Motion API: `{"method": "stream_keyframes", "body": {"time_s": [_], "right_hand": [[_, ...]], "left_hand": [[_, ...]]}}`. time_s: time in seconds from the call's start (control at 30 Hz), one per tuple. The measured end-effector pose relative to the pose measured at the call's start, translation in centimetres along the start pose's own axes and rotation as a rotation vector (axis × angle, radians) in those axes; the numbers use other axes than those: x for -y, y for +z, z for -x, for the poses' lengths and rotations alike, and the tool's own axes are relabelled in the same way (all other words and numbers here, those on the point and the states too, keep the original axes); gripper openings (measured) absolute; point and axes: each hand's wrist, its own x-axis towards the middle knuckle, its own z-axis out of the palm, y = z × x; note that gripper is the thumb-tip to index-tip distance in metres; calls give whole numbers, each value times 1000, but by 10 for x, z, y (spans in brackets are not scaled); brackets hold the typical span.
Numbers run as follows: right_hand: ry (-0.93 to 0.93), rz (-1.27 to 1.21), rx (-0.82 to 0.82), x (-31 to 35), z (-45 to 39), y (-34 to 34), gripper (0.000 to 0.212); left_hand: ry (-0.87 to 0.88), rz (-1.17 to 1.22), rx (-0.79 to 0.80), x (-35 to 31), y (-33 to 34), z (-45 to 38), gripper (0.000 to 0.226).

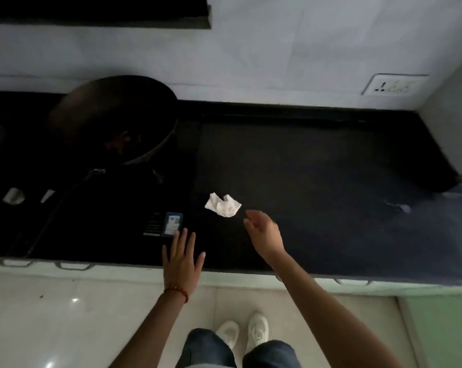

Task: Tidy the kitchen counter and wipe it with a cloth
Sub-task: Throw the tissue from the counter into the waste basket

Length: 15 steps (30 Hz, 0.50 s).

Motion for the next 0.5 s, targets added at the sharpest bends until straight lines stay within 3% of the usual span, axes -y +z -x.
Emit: {"method": "stream_keyframes", "body": {"time_s": [0.1,0.27,0.5], "right_hand": [[-183,214,23,11,-28,20,40],[-342,623,239,11,-53,40,51],[-391,705,136,-7,-45,33,41]], "left_hand": [[-28,-18,26,0,0,-2,67],[-56,-50,24,1,2,-3,63],[-50,-55,16,2,0,-1,62]]}}
